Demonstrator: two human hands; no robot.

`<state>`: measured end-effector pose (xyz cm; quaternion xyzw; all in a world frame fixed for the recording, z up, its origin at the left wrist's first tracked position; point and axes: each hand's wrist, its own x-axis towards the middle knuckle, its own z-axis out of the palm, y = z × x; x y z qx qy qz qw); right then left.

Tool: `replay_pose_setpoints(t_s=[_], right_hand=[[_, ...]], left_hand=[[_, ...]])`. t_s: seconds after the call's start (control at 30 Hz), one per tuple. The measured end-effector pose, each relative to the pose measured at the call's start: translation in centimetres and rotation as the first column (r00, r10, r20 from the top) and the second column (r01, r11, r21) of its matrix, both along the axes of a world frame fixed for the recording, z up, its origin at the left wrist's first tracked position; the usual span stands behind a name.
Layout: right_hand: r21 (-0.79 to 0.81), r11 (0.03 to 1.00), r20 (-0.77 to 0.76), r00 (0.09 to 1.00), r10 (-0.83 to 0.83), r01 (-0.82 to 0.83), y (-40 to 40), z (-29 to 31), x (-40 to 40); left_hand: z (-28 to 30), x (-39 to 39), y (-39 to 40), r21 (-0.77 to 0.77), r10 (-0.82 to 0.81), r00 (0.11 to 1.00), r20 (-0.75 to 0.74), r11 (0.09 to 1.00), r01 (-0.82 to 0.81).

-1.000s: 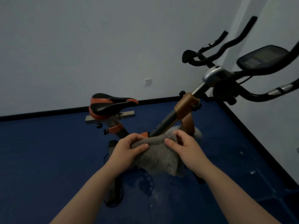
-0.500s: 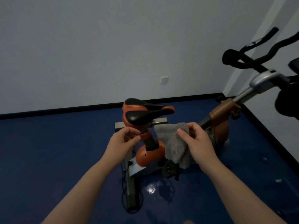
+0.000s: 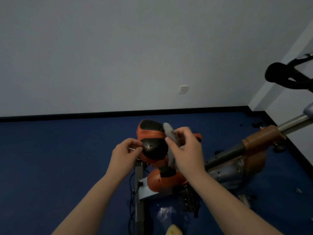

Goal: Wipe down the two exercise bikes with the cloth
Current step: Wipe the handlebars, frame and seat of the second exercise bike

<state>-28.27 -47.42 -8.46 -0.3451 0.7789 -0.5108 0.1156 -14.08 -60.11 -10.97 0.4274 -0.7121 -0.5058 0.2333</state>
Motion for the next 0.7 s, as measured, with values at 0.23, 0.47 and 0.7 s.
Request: replay_pose_setpoints(t_s=[0.23, 0.47, 0.7], right_hand=[[0.208, 0.963, -0.132, 0.971, 0.201, -0.171, -3.5, -4.4, 2.4], [0.263, 0.960, -0.256, 0.966, -0.023, 0.093, -6.3, -7.8, 5.7], [0.233, 0.865, -0.132, 0.896, -0.424, 0.444, -9.5, -7.6, 5.6]], left_hand=[[-1.1, -0.6, -3.2, -0.021, 0.040, 0.999, -0.027, 0.999, -0.041], [-2.0, -3.1, -7.7, -0.106, -0.196, 0.980, 0.030, 0.974, 0.198], [-3.3, -4.0, -11.5, -0.429, -0.477, 0.877, 0.066, 0.779, 0.456]])
